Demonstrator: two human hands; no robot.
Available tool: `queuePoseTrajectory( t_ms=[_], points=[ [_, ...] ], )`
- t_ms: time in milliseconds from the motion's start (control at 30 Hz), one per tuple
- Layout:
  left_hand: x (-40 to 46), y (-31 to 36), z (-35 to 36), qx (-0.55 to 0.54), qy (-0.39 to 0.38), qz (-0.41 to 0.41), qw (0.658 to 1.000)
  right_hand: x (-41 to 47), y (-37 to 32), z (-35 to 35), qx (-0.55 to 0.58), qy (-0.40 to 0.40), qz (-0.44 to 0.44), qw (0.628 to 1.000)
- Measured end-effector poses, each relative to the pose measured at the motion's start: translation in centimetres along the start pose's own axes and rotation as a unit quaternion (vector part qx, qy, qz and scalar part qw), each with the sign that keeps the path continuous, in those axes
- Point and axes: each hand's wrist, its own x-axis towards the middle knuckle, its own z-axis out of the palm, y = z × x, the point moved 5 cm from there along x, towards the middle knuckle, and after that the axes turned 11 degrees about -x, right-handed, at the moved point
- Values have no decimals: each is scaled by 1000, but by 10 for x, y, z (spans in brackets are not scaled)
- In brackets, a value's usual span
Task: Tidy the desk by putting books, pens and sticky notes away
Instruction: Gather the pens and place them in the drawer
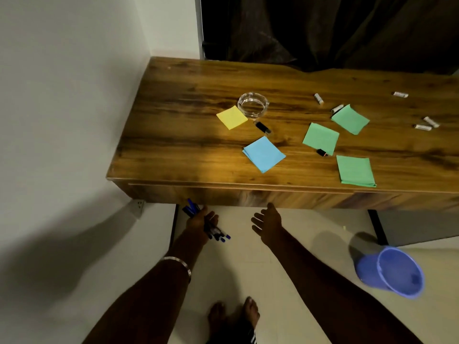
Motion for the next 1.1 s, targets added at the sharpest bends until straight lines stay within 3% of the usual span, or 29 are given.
queuePoseTrajectory(
  t_ms=[233, 367, 500, 800, 1100],
  points=[
    [30, -3, 0, -47, -16, -3, 999, 26, 6, 26, 121, -4, 12, 993],
    [45, -10, 3, -92, -69, 33, 993, 37, 10, 34, 184, 17, 17, 983],
    [56, -16, 2, -135, -114, 21, 984, 46, 13, 41, 222, -17, 13, 975],
    [70, -20, -2, -150, -136, 27, 979, 55, 15, 37, 246, -63, -3, 967],
    [56, -32, -29, -153, -154, 24, 976, 43, 36, 22, 229, -37, 9, 973]
  ],
)
